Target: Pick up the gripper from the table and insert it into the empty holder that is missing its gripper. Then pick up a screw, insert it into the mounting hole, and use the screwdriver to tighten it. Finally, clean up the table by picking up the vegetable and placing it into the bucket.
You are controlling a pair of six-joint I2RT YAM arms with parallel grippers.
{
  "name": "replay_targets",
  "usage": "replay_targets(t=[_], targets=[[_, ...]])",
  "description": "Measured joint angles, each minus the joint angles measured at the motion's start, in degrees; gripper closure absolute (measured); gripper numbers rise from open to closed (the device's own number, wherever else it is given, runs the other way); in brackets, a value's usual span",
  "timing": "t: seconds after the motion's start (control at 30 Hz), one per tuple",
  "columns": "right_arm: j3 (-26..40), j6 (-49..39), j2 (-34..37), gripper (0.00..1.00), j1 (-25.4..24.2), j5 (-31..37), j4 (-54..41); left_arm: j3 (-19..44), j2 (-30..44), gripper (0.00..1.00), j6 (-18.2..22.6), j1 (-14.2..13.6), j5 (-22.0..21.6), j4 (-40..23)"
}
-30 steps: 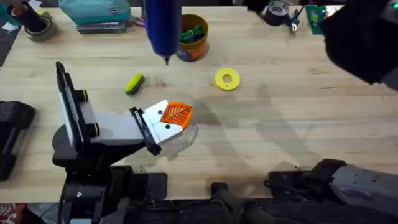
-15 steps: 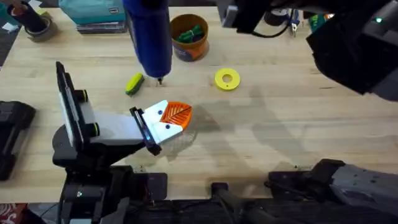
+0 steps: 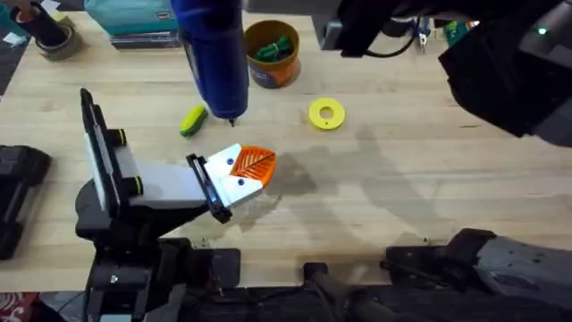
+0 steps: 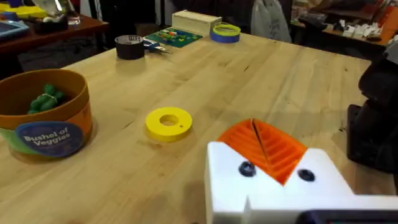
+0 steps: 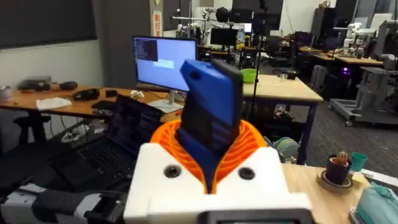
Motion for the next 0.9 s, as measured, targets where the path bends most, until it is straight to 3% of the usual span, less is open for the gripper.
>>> replay_targets(t=[0.9], targets=[[-1.7, -4.5, 6.1, 0.977, 3.5, -0.5, 3.8, 0.0, 0.0, 0.987, 0.0, 0.0, 0.0, 0.0]])
